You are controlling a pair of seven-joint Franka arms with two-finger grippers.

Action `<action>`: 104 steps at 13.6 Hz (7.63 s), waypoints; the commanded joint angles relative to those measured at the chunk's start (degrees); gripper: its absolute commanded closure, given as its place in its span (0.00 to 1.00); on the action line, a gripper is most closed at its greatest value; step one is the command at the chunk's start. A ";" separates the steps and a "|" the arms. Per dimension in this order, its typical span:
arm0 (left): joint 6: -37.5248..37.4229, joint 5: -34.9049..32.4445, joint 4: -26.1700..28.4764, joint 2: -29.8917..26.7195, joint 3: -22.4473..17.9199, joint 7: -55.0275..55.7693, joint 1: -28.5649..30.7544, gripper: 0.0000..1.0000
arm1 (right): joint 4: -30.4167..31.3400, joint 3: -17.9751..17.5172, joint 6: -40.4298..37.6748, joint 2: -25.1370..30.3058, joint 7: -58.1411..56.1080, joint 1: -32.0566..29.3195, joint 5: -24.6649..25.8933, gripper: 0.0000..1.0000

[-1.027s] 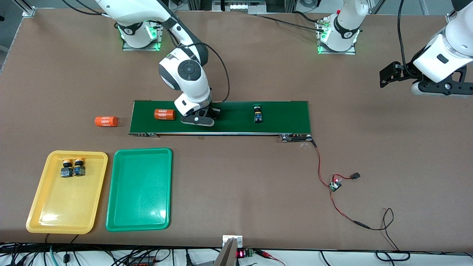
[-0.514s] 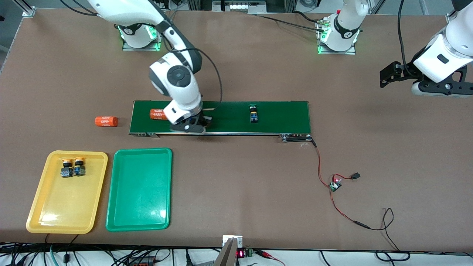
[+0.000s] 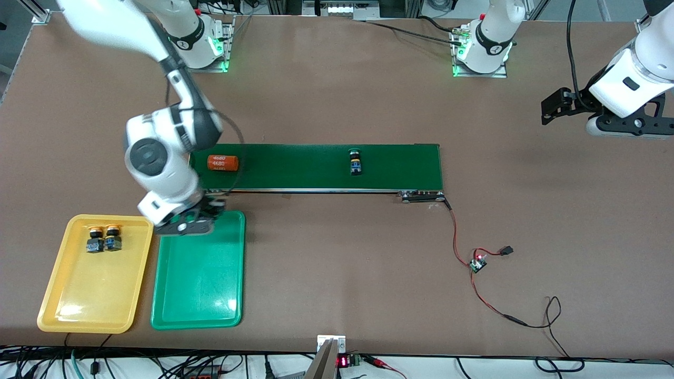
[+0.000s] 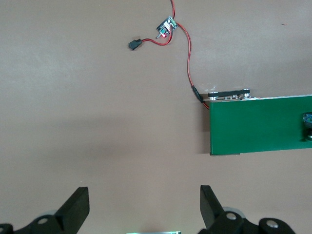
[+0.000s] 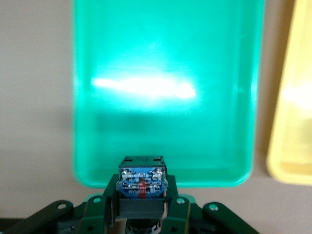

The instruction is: Sort buttons by color to trays

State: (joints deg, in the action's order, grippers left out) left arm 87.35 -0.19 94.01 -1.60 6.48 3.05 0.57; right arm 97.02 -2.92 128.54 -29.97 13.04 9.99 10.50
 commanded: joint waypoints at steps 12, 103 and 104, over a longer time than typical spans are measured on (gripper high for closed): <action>-1.31 -0.51 -1.64 0.81 0.02 -1.03 -0.05 0.00 | -2.45 1.51 12.70 -9.67 -9.09 -5.60 1.11 0.33; -1.66 -0.51 -1.55 0.99 -0.07 -1.03 0.48 0.00 | -3.68 -1.56 -27.20 22.41 -5.75 -10.08 -12.17 0.00; -1.66 -0.51 -1.55 0.99 -0.07 -0.85 0.48 0.00 | -3.68 -1.56 -27.29 22.33 -5.75 -10.08 -12.17 0.00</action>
State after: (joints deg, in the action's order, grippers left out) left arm 86.96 -0.19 93.97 -1.06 6.13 3.02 0.93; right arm 92.30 -4.48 100.60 -8.46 6.98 0.12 -0.49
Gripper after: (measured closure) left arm 0.000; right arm 0.000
